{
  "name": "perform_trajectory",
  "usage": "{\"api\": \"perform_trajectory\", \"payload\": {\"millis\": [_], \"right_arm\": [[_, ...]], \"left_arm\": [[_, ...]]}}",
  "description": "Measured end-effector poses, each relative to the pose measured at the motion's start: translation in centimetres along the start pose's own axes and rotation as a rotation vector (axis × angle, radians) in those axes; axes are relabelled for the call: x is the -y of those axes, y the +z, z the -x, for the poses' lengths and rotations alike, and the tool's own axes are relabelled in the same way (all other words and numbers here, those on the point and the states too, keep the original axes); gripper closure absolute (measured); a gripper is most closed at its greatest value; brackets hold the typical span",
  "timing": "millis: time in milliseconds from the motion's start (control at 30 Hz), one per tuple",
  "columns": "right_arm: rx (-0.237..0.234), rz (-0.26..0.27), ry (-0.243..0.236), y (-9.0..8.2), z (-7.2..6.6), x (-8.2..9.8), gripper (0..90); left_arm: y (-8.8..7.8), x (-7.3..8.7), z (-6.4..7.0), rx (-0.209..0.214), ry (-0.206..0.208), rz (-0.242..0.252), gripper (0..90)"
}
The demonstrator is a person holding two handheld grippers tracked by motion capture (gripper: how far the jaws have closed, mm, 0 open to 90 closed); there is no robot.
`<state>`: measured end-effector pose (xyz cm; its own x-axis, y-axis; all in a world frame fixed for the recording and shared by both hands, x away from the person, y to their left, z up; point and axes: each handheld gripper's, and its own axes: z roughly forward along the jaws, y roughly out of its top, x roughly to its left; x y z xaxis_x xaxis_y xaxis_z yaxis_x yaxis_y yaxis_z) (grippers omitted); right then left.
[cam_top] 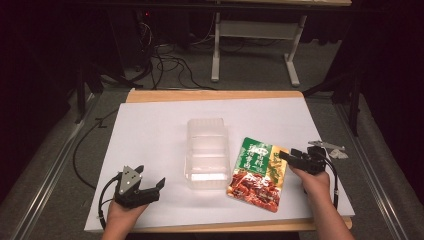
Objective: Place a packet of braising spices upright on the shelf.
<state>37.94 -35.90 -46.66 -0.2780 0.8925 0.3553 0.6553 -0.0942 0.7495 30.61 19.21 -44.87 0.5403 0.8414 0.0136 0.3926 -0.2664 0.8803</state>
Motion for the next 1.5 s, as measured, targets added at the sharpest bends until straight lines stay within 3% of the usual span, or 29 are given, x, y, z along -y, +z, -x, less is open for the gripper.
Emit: {"api": "perform_trajectory", "payload": {"millis": [100,133,167,233,433,467,500,567,633,767,800,1033,1067,1100,1133,1233,1267,1333,1367,1500], "right_arm": [[0.005,-0.014,0.074,1.4,1.3,-1.0,32.8],[0.005,-0.014,0.074,1.4,1.3,-1.0,32.8],[-0.001,-0.046,0.099,2.0,1.8,-1.2,34.2],[-0.031,-0.062,0.12,2.5,2.1,-1.1,35.8],[-0.112,-0.039,0.113,2.4,1.6,-0.9,46.9],[-0.139,-0.026,0.108,2.2,1.5,-0.8,48.2],[-0.206,-0.006,0.106,1.9,1.3,-0.8,50.2],[-0.21,-0.005,0.095,1.7,1.1,-0.7,50.0],[-0.193,-0.02,0.054,1.4,0.6,-0.4,48.6],[-0.182,-0.052,0.059,1.7,0.7,-0.1,43.3],[-0.15,-0.086,0.038,2.2,0.7,0.1,42.4],[-0.135,-0.096,0.022,2.5,0.5,0.2,42.2],[-0.141,-0.095,0.027,2.6,0.6,0.2,42.7],[-0.185,-0.106,0.049,2.5,0.9,0.1,46.1],[-0.185,-0.106,0.049,2.5,0.9,0.1,46.1],[-0.274,-0.094,0.078,2.0,1.5,0.2,53.7],[-0.274,-0.094,0.078,2.0,1.5,0.2,53.7],[-0.252,-0.104,0.075,2.2,1.3,0.2,52.7],[-0.209,-0.125,0.047,2.5,0.9,0.2,51.1],[-0.192,-0.13,0.007,2.7,0.5,0.2,52.4]], "left_arm": [[-0.4,0.3,-0.1,-0.011,-0.003,0.0,15.8],[-0.4,0.3,-0.1,-0.011,-0.003,0.0,15.8],[-0.6,0.4,-0.2,-0.015,-0.005,-0.002,15.8],[-0.6,0.5,-0.3,-0.023,-0.007,-0.004,15.8],[-0.6,0.4,-0.3,-0.023,-0.011,-0.004,15.8],[-0.6,0.4,-0.2,-0.021,-0.008,-0.003,15.8],[-0.4,0.3,0.1,-0.017,0.005,-0.007,15.8],[-0.3,0.3,0.3,-0.015,0.013,-0.009,15.8],[0.0,0.1,0.6,-0.008,0.022,-0.01,15.8],[0.2,0.0,0.8,-0.003,0.037,-0.011,15.8],[0.3,-0.1,0.9,-0.003,0.048,-0.01,15.7],[0.3,0.0,0.8,0.002,0.048,-0.005,15.8],[0.2,0.0,0.8,0.001,0.048,-0.005,15.8],[0.2,0.0,0.7,0.0,0.046,-0.003,15.7],[0.1,0.0,0.7,0.0,0.043,0.0,15.7],[0.0,0.0,0.6,0.005,0.037,0.005,15.7],[0.0,0.0,0.6,0.007,0.034,0.005,15.7],[0.1,0.0,0.6,0.009,0.032,0.004,15.8],[0.2,0.0,0.6,0.016,0.036,-0.001,15.8],[0.3,0.0,0.8,0.021,0.046,-0.004,15.8]]}}
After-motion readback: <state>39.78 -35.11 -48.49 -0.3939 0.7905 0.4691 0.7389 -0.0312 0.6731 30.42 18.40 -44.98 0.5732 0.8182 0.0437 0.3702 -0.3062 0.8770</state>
